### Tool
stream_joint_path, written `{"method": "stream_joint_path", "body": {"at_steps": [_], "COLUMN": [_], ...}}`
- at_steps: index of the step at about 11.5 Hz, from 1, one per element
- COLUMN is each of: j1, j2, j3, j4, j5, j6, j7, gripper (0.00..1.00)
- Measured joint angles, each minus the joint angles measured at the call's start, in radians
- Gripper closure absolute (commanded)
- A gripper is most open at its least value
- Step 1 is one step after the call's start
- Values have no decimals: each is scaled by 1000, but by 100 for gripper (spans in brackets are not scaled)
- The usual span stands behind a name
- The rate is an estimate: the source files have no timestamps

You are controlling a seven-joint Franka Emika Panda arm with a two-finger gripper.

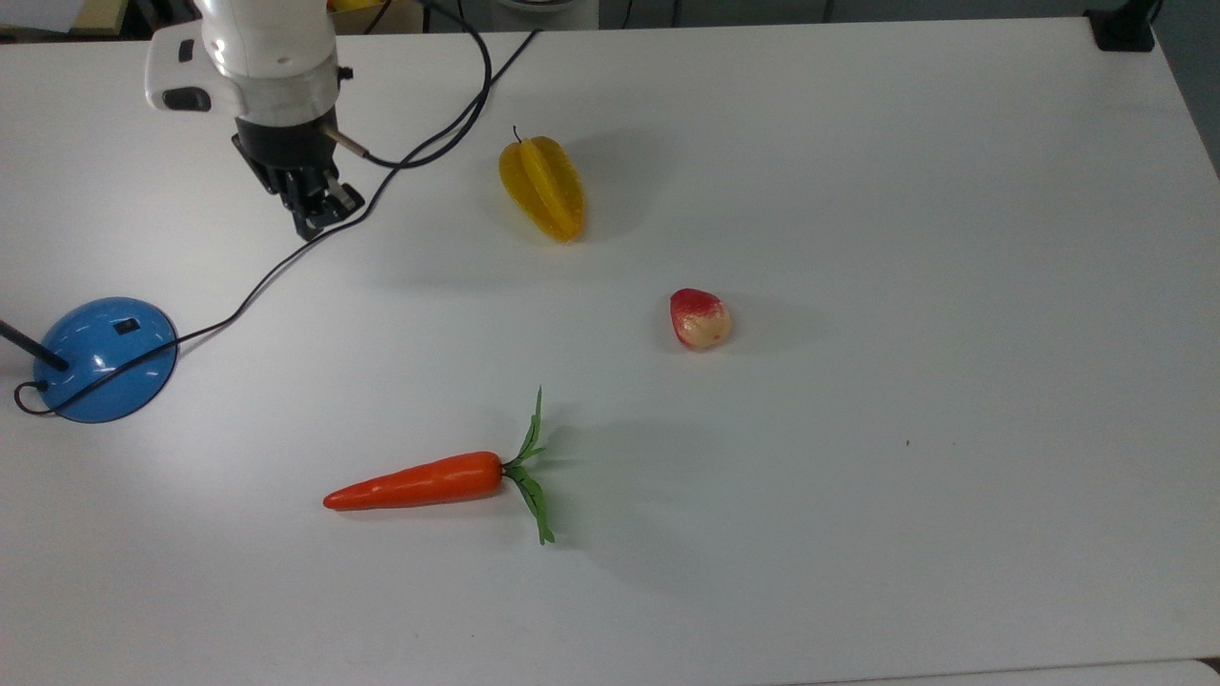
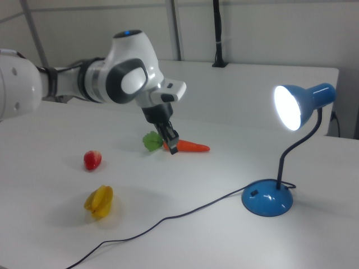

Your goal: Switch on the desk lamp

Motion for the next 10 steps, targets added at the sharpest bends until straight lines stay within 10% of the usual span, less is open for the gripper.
{"method": "stream_joint_path", "body": {"at_steps": [4,6,10], "j1": [18,27,27], "j2": [-144,-196,-218], "j3": [0,0,-2], "j4": [-3,-7,-17], "j5": [110,139,150], "j6": [-250,-337,-386], "j7": [-210,-318,-437], "gripper": [98,34,0]}}
